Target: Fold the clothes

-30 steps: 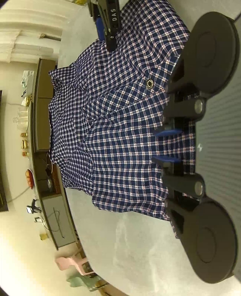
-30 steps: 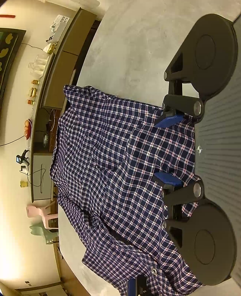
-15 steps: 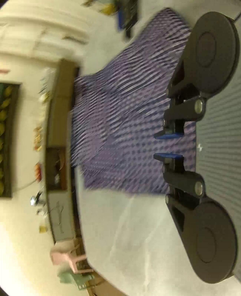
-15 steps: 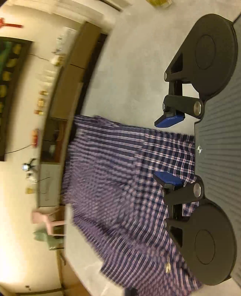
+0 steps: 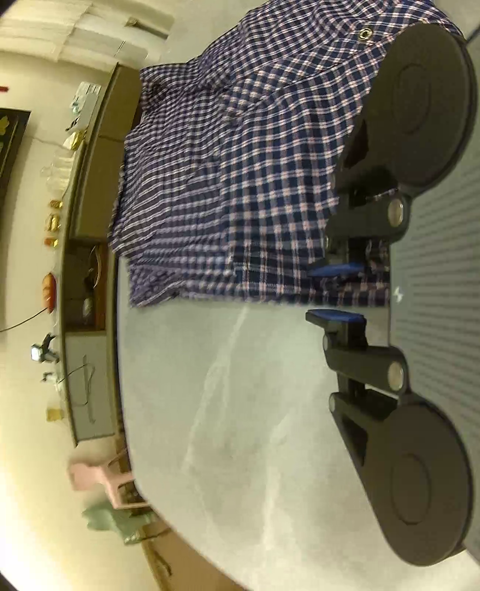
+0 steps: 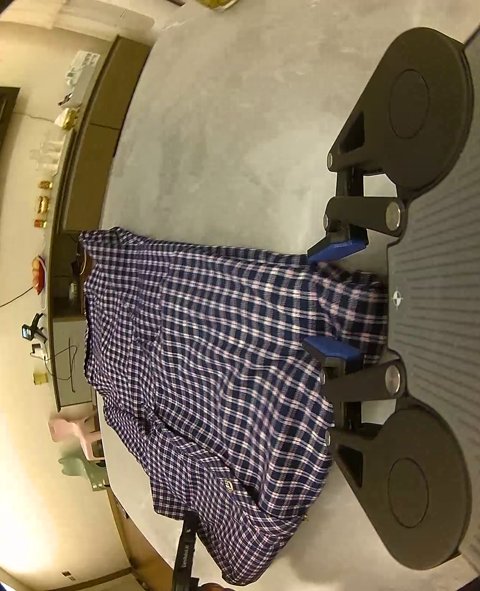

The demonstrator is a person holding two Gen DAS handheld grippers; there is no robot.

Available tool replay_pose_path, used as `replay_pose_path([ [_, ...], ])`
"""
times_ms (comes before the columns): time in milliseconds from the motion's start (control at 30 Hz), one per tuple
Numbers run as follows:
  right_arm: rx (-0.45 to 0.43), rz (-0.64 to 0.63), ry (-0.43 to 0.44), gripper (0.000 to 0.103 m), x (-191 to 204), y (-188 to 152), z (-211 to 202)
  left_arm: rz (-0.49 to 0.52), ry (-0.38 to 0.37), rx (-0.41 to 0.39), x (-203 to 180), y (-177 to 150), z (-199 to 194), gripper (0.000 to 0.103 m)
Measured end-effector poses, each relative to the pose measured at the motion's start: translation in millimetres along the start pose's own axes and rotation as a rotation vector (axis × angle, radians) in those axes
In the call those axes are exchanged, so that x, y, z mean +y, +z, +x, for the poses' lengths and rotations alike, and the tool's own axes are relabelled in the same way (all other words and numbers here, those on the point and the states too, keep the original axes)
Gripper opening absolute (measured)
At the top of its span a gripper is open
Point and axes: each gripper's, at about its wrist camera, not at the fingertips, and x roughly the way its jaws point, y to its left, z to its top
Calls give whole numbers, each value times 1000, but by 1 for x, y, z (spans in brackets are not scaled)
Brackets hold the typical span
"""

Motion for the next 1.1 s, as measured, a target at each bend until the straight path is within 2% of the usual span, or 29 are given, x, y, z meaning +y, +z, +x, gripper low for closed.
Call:
replay_pose_path([
  [133, -60, -20, -15, 47, 3, 19, -16, 10, -88, -71, -9, 6, -31, 18],
  [267, -151, -96, -16, 47, 20, 70, 2, 85, -149, -74, -37, 0, -35, 19],
  [333, -134, -143, -22, 47, 29, 85, 26, 130, -171, -68, -51, -3, -33, 19],
  [400, -90, -190, -21, 43, 34, 90, 52, 147, -150, -46, -55, -8, -23, 20],
  [467, -6, -204, -70, 36, 28, 86, 79, 139, -129, -17, -52, -11, -11, 20],
  [600, -23, -69, -21, 36, -10, 74, 84, 51, -120, 51, -29, -10, 15, 22],
  [733, 9, -58, -6, 37, -21, 89, 76, 35, -180, 22, -30, -1, 3, 20],
  [833, -78, -81, 3, 45, -19, 123, 57, 51, -247, 4, -37, 2, -9, 20],
  [933, -105, -153, 26, 57, -9, 168, 59, 94, -286, 15, -47, -4, -9, 20],
  [1033, -99, -215, 41, 74, 5, 217, 92, 116, -284, 39, -49, -13, 5, 20],
  [1100, -89, -244, 50, 79, 14, 251, 120, 134, -274, 41, -51, -18, 10, 21],
])
